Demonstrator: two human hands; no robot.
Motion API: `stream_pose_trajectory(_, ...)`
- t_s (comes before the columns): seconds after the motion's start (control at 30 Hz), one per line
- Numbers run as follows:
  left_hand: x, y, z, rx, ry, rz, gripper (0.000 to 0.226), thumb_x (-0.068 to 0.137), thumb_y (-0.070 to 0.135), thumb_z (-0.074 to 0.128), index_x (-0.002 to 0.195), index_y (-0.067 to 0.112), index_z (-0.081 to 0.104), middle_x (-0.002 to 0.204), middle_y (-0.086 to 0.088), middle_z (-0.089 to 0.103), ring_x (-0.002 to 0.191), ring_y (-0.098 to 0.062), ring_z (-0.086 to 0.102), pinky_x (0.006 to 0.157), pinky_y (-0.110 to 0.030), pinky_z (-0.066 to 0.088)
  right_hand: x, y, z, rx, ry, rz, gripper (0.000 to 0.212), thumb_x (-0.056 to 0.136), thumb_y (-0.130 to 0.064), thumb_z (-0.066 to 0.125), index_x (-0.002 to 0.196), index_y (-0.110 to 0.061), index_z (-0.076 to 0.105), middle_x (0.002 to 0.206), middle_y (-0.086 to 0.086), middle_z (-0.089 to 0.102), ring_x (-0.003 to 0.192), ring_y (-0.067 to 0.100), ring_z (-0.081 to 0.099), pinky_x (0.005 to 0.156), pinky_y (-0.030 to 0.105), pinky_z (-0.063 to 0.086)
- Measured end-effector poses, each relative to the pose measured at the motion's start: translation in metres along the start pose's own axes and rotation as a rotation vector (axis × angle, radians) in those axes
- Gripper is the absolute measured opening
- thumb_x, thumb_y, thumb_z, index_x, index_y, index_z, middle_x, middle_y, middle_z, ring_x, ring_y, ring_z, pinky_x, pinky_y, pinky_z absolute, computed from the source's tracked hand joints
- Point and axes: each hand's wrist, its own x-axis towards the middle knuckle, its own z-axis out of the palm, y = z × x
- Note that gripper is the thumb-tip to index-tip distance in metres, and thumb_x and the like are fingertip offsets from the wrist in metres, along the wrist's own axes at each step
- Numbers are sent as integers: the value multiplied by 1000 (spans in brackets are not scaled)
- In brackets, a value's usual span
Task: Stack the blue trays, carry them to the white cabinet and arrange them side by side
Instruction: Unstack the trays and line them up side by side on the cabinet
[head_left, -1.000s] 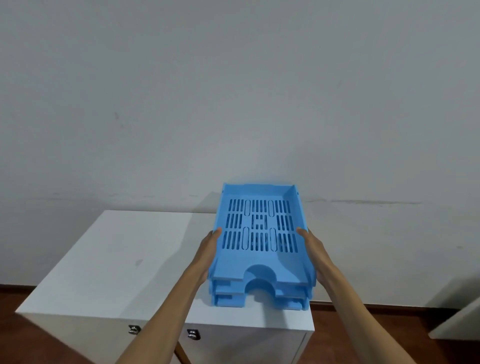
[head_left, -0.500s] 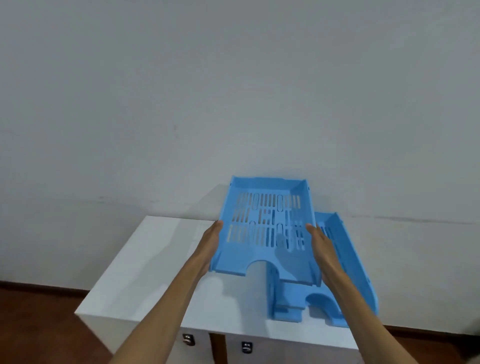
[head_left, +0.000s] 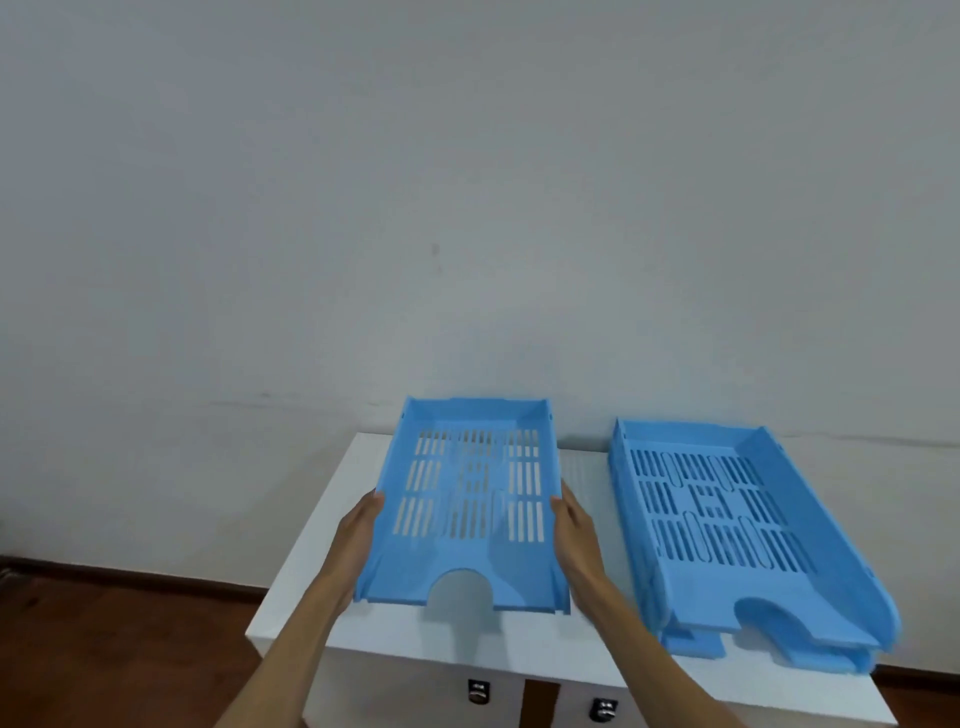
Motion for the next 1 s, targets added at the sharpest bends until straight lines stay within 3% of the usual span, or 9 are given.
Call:
stream_pose_trajectory(0.13, 1, -22, -25, 22, 25, 33, 19, 105, 28, 41, 117, 23, 54, 102, 12, 60, 78, 4, 56, 79, -25, 44, 1, 30, 38, -12, -56, 43, 43, 105, -38, 36, 148, -39, 35, 157, -7, 37, 142, 19, 38, 118, 47, 31)
stream_pose_trajectory(0.23, 13, -36, -51, 73, 79, 50, 16, 104, 20, 44, 117, 24, 51, 101, 15, 60, 72, 8, 52, 75, -19, 43, -2, 40, 67, -4, -34, 82, 43, 106, -32, 35, 149, -31, 37, 153, -6, 43, 138, 20, 43, 116, 41, 34)
stream_pose_trajectory(0.27, 20, -40, -58, 96, 93, 47, 17, 103, 18, 46, 117, 25, 53, 93, 21, 63, 71, 9, 57, 68, -15, 46, -5, 41, 76, 0, -17, 95, 39, 106, -30, 35, 145, -35, 41, 146, -7, 51, 130, 19, 52, 109, 38, 43)
stream_pose_trajectory(0.33, 37, -52, -77, 140, 102, 50, 22, 102, 16, 50, 119, 25, 60, 91, 23, 68, 81, 6, 66, 62, -10, 48, -9, 46, 93, 6, -6, 124, 31, 107, -29, 32, 130, -46, 44, 115, -14, 67, 97, 9, 68, 78, 25, 58)
stream_pose_trajectory(0.43, 57, -66, -98, 188, 105, 72, 25, 101, 12, 51, 122, 16, 63, 106, 1, 70, 96, -7, 69, 65, -11, 50, -9, 52, 112, 16, 1, 138, 29, 107, -29, 31, 115, -54, 44, 93, -16, 68, 73, 4, 70, 57, 16, 53)
stream_pose_trajectory(0.6, 77, -71, -113, 233, 108, 150, 29, 101, 7, 48, 127, 9, 61, 118, -3, 64, 116, -19, 57, 90, -22, 41, 1, 58, 137, -14, 3, 94, 32, 106, -32, 31, 131, -48, 43, 106, -7, 71, 82, 12, 73, 71, 33, 61)
stream_pose_trajectory(0.77, 95, -67, -127, 242, 110, 144, 23, 102, 12, 47, 118, 21, 62, 104, 14, 67, 89, 7, 63, 65, -1, 45, 6, 54, 154, -11, 39, 81, 40, 106, -31, 31, 144, -39, 39, 126, -10, 62, 103, 14, 66, 92, 43, 55)
stream_pose_trajectory(0.87, 100, -63, -128, 212, 117, 119, 20, 103, 18, 47, 113, 25, 63, 100, 23, 65, 93, 5, 60, 63, 0, 44, 16, 55, 161, -1, 46, 97, 41, 105, -33, 33, 145, -37, 41, 127, -6, 64, 99, 15, 68, 87, 46, 58)
stream_pose_trajectory(1.0, 104, -59, -123, 192, 119, 118, 17, 103, 20, 47, 106, 27, 61, 94, 24, 63, 73, 24, 59, 58, 4, 41, 24, 56, 163, 17, 61, 107, 41, 105, -35, 36, 145, -33, 42, 130, -3, 64, 97, 14, 70, 78, 36, 61)
